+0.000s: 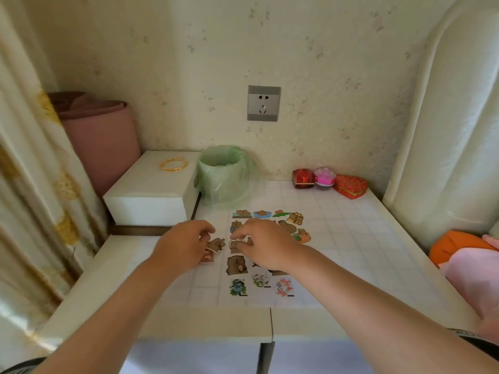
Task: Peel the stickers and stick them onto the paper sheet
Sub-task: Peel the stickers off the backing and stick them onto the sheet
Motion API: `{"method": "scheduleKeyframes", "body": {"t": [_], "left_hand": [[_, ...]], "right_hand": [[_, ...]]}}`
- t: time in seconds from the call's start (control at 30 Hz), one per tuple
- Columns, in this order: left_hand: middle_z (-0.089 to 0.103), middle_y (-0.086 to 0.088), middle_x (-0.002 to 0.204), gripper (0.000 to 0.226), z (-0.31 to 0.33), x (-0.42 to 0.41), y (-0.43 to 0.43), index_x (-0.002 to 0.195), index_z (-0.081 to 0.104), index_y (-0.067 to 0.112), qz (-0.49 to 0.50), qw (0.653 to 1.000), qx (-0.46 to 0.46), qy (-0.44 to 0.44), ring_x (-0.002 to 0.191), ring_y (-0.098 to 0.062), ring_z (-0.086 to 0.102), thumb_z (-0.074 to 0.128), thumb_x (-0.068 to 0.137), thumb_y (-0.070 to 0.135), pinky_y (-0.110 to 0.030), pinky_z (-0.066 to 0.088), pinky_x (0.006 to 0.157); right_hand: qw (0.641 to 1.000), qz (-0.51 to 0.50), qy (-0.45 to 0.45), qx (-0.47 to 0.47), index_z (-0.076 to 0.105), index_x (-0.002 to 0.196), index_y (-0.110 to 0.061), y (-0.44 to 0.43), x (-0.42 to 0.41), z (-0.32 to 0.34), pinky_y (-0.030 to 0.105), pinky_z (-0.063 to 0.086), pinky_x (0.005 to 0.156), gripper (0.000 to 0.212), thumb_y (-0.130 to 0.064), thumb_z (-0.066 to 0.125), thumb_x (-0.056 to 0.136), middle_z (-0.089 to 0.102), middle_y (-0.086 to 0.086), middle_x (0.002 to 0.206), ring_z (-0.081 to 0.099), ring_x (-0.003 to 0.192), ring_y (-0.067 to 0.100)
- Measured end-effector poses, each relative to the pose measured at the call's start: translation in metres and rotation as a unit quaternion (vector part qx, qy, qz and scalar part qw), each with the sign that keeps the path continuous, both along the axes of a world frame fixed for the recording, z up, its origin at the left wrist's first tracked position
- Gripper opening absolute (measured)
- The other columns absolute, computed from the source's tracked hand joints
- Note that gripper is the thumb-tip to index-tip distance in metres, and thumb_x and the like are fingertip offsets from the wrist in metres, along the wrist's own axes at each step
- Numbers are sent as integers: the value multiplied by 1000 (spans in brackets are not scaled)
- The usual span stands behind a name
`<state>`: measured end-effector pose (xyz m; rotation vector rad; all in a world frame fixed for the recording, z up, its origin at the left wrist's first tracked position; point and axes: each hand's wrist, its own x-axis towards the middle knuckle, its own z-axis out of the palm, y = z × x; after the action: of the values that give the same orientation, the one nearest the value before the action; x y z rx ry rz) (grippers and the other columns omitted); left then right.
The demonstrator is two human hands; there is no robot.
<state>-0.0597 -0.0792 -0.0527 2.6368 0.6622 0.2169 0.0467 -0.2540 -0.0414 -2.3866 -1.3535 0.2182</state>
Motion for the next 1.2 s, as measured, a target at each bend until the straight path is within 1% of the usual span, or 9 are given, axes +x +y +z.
{"method": "scheduleKeyframes", "body": {"t": [0.1, 0.33, 0.57, 0.7, 0.8, 0.9, 1.03, 1.1, 1.2], "left_hand": [[67, 14, 111, 27, -4, -10, 12, 122, 64, 32, -4, 999, 30, 38, 90, -7, 65, 52, 98, 29, -27, 51, 80], [59, 9, 115, 44, -19, -12, 22, 135, 56, 33, -40, 996, 54, 64, 114, -14, 51, 59, 94, 47, -33, 48, 91], [56, 8, 114, 47, -21, -10, 29, 133, 57, 31, -61, 994, 41, 75, 115, -16, 47, 64, 90, 46, -34, 48, 90], [62, 16, 107, 39, -18, -8, 30, 128, 62, 34, -56, 997, -32, 31, 101, -8, 57, 65, 90, 40, -32, 51, 87], [66, 21, 91, 15, -11, -8, 30, 104, 68, 37, -33, 995, -96, -21, 76, 3, 64, 63, 91, 31, -22, 52, 73], [67, 15, 83, 14, 0, -7, 30, 84, 69, 35, -11, 986, -152, -67, 74, 0, 62, 66, 89, 22, -18, 46, 65], [67, 6, 78, 10, 14, -8, 25, 83, 71, 24, 21, 957, -263, -119, 65, -5, 58, 68, 89, 17, -14, 45, 59], [70, 0, 83, 7, 21, -9, 24, 87, 72, 21, 30, 948, -292, -125, 63, -7, 58, 67, 89, 16, -10, 44, 53], [72, -7, 91, 5, 28, -11, 23, 92, 70, 18, 23, 942, -311, -121, 66, -11, 59, 65, 89, 16, -19, 48, 59]], "right_hand": [[1000, 0, -8, -6, 64, 132, -27, 20, -4, -4, 26, 40, 83, 33, -31, 55, 100, 63, -5, 131, 57, 118, 14], [997, -22, -32, -71, 56, 139, -29, 55, -4, -20, 37, 47, 88, 46, -50, 53, 98, 52, 4, 127, 57, 114, 24], [997, -31, -1, -74, 64, 120, -27, 68, 1, -21, 37, 50, 84, 40, -50, 67, 87, 45, -2, 113, 57, 96, 19], [995, -43, 90, -25, 62, 109, -30, 69, 4, -17, 36, 51, 85, 31, -38, 76, 82, 56, -7, 104, 58, 95, 14], [986, -37, 163, 15, 64, 101, -30, 68, 6, -11, 29, 47, 70, 21, -23, 76, 84, 59, -6, 87, 57, 77, 10], [965, -63, 245, 71, 66, 105, -28, 64, 4, -1, 21, 46, 62, 24, -17, 76, 85, 65, 0, 87, 58, 65, 9], [933, -126, 312, 131, 72, 101, -21, 56, 4, 16, 17, 38, 45, 14, -20, 76, 88, 73, 2, 81, 60, 59, 11], [920, -138, 334, 150, 73, 93, -21, 54, 5, 22, 21, 35, 45, 6, -18, 74, 88, 72, -3, 74, 60, 58, 12], [920, -137, 330, 163, 75, 89, -23, 54, 2, 26, 22, 37, 48, 4, -19, 74, 88, 68, -10, 64, 59, 55, 11]]}}
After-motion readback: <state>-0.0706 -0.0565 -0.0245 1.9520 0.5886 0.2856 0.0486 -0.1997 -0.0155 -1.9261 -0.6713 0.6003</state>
